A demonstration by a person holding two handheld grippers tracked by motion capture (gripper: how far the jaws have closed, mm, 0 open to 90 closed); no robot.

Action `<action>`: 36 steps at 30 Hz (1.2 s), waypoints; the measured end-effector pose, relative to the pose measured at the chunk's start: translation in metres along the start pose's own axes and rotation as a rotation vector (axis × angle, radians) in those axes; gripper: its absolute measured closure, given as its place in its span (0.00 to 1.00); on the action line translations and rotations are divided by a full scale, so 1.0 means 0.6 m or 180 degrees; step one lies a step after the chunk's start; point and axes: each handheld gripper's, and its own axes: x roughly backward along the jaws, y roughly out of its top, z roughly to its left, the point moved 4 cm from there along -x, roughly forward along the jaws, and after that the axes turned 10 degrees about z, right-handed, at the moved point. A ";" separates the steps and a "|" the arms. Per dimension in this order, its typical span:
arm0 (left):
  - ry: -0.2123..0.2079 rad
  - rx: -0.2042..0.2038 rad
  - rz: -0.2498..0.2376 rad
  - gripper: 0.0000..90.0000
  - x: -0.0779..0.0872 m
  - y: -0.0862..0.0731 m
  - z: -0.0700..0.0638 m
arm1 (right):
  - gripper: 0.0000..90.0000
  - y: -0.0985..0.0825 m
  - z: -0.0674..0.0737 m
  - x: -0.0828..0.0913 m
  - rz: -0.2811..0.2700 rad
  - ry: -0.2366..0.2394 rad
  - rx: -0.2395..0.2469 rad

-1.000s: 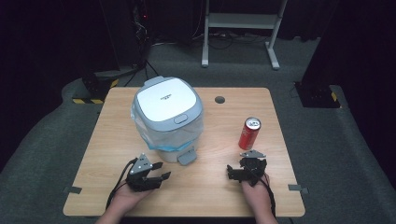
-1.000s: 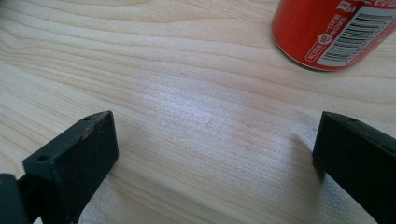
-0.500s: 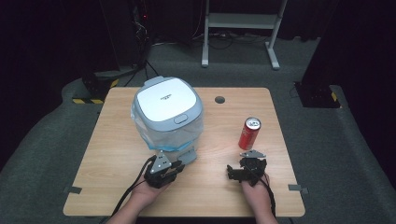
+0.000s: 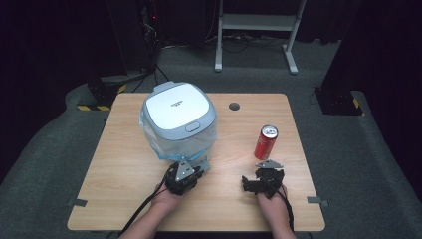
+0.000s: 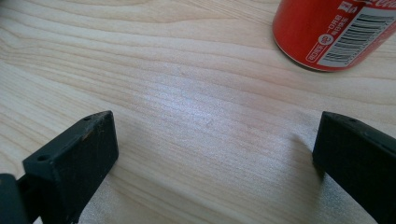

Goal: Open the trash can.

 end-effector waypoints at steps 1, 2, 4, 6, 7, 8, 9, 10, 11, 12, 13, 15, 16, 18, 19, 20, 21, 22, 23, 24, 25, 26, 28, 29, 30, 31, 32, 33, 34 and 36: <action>0.0010 0.0008 -0.0004 0.84 -0.001 0.000 0.001 | 0.00 0.000 0.000 0.000 0.0000 0.0000 -0.0001; 0.0018 0.0024 -0.0019 0.84 -0.001 0.000 0.001 | 0.00 0.000 0.000 0.000 0.0000 0.0000 0.0000; 0.0032 0.0043 -0.0043 0.84 0.000 0.002 0.002 | 0.00 0.000 0.000 0.000 0.0000 0.0000 -0.0001; 0.0035 0.0064 -0.0055 0.85 0.000 0.002 0.003 | 0.00 0.000 0.000 0.000 0.0000 0.0000 -0.0001; 0.0024 0.0081 -0.0033 0.88 -0.002 0.002 0.005 | 0.00 0.000 0.000 0.000 0.0000 0.0000 0.0000; 0.0012 0.0101 -0.0034 0.89 -0.003 0.002 0.005 | 0.00 0.000 0.000 0.000 0.0000 0.0000 0.0000; 0.0012 0.0101 -0.0034 0.90 -0.003 0.002 0.005 | 0.00 0.000 0.000 0.000 0.0000 0.0000 0.0000; 0.0009 0.0107 -0.0015 0.90 -0.004 0.001 0.006 | 0.00 0.000 0.000 0.000 0.0000 -0.0001 0.0000; 0.0008 0.0121 -0.0003 0.90 -0.005 0.000 0.006 | 0.00 0.000 0.000 0.000 0.0000 -0.0001 0.0002; 0.0014 0.0133 0.0002 0.90 -0.006 -0.001 0.007 | 0.00 0.000 0.000 0.000 0.0000 -0.0001 0.0000; 0.0015 0.0133 0.0014 0.90 -0.006 -0.001 0.008 | 0.00 0.000 0.000 0.000 0.0000 -0.0001 0.0002; 0.0024 0.0124 0.0037 0.90 -0.007 -0.003 0.010 | 0.00 0.000 0.000 0.000 0.0000 -0.0001 0.0002; 0.0010 0.0122 0.0047 0.90 -0.007 -0.004 0.010 | 0.00 0.000 0.000 0.000 0.0000 -0.0001 -0.0001; 0.0014 0.0147 0.0057 0.89 -0.009 -0.007 0.012 | 0.00 0.000 0.000 0.000 0.0000 -0.0002 0.0001; 0.0010 0.0142 0.0081 0.89 -0.010 -0.009 0.014 | 0.00 0.000 0.000 0.000 0.0000 -0.0002 0.0002; 0.0002 0.0140 0.0090 0.89 -0.012 -0.011 0.014 | 0.00 0.000 0.000 0.000 0.0000 -0.0001 0.0001; -0.0004 0.0153 0.0072 0.88 -0.012 -0.012 0.014 | 0.00 0.000 0.000 0.000 0.0000 -0.0002 0.0002; -0.0018 0.0159 0.0080 0.88 -0.012 -0.013 0.015 | 0.00 0.000 0.000 0.000 0.0000 -0.0001 0.0001; -0.0031 0.0213 0.0060 0.88 -0.013 -0.012 0.015 | 0.00 0.000 0.000 0.000 -0.0001 -0.0002 0.0002; -0.0028 0.0223 0.0064 0.88 -0.013 -0.012 0.016 | 0.00 0.000 0.000 0.000 0.0000 -0.0001 0.0002; -0.0021 0.0222 0.0073 0.88 -0.014 -0.013 0.017 | 0.00 0.000 0.000 0.000 -0.0001 -0.0002 0.0003; -0.0022 0.0222 0.0070 0.88 -0.014 -0.013 0.017 | 0.00 0.000 0.000 0.000 -0.0001 -0.0001 0.0002; -0.0023 0.0221 0.0061 0.87 -0.015 -0.013 0.017 | 0.00 0.000 0.000 0.000 -0.0001 -0.0001 0.0003; -0.0011 0.0204 0.0062 0.87 -0.015 -0.013 0.017 | 0.00 0.000 0.000 0.000 0.0000 -0.0001 0.0001; -0.0013 0.0210 0.0059 0.87 -0.016 -0.013 0.018 | 0.00 0.000 0.000 0.000 -0.0001 0.0000 0.0003; -0.0013 0.0210 0.0059 0.86 -0.016 -0.013 0.018 | 0.00 0.000 0.000 0.000 -0.0001 0.0000 0.0003; -0.0006 0.0207 0.0039 0.85 -0.018 -0.012 0.018 | 0.00 0.000 0.000 0.000 -0.0002 -0.0001 0.0003; -0.0004 0.0200 0.0036 0.85 -0.019 -0.011 0.018 | 0.00 0.000 0.000 0.000 -0.0001 0.0000 0.0004; 0.0005 0.0194 0.0026 0.84 -0.020 -0.011 0.018 | 0.00 0.000 0.000 0.000 -0.0002 0.0000 0.0004; 0.0030 0.0202 0.0019 0.82 -0.020 -0.010 0.018 | 0.00 0.000 0.000 0.000 -0.0002 0.0000 0.0005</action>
